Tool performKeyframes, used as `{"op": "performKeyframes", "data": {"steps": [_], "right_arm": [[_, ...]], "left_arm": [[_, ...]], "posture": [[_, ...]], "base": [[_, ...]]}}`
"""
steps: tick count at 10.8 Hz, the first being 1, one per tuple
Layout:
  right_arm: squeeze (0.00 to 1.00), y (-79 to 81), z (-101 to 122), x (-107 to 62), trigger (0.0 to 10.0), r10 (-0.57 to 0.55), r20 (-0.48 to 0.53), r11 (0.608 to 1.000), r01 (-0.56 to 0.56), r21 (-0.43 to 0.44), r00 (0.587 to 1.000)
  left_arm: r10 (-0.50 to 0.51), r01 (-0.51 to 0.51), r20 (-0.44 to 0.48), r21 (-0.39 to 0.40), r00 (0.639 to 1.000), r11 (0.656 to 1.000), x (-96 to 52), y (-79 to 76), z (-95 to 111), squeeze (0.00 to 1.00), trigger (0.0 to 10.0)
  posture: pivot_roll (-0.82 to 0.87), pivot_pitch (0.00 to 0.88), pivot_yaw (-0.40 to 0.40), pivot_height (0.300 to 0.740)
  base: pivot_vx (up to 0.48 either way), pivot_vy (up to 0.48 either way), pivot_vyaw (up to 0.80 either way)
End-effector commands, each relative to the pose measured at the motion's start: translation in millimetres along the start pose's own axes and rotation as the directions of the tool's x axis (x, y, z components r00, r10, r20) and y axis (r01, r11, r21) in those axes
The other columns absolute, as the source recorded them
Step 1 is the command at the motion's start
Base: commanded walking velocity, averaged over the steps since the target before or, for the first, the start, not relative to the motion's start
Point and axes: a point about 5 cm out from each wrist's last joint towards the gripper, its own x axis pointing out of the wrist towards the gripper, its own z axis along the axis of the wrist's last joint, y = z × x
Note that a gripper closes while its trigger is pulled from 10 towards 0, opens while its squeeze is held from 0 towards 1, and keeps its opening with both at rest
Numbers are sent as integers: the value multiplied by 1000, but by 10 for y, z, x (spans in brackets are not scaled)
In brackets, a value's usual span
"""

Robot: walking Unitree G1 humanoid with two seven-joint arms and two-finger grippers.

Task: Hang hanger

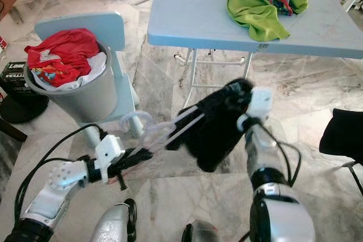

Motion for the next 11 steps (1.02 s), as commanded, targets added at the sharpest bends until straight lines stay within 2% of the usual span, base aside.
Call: {"op": "performKeyframes", "data": {"steps": [1,2,4,6,7,8,9,10,11], "right_arm": [[0,-88,199,55,0,-67,84,998,66,11,994],[0,-115,267,78,0,-101,110,995,101,4,989],[0,-193,422,136,0,-205,155,978,207,5,966],[0,-145,575,182,0,-205,225,979,199,47,953],[0,-77,644,210,0,-162,253,987,155,49,954],[0,-94,648,206,0,-175,255,985,169,44,951],[0,-132,673,198,0,-197,271,977,167,131,942],[0,-134,695,188,0,-190,284,981,170,92,940],[0,-164,660,164,0,-205,272,979,193,72,940]], "left_arm": [[9,-9,-35,-1,999,1000,-42,-27,-74,0,0],[6,-7,-49,-26,999,1000,-67,-60,-117,0,0],[-35,18,-178,-97,983,995,-169,-195,-341,0,0],[-27,-5,-233,-133,972,991,-202,-209,-427,0,0],[6,-46,-236,-164,972,985,-204,-185,-459,0,0],[16,-62,-239,-186,971,980,-205,-183,-469,0,0],[71,-134,-263,-231,962,964,-217,-145,-503,0,0],[184,-245,-261,-225,948,943,-216,-39,-491,0,0],[312,-362,-235,-214,920,907,-214,70,-449,0,0]], "posture": [[61,140,-66,740],[61,140,-66,740],[66,136,-61,740],[68,137,-61,740],[60,139,-61,740],[61,140,-61,740],[61,145,-58,740],[59,148,-59,740],[59,150,-60,740]], "base": [[0,0,0],[0,0,0],[0,0,0],[0,0,0],[0,0,0],[0,0,0],[0,0,0],[0,0,0],[0,0,0]]}}
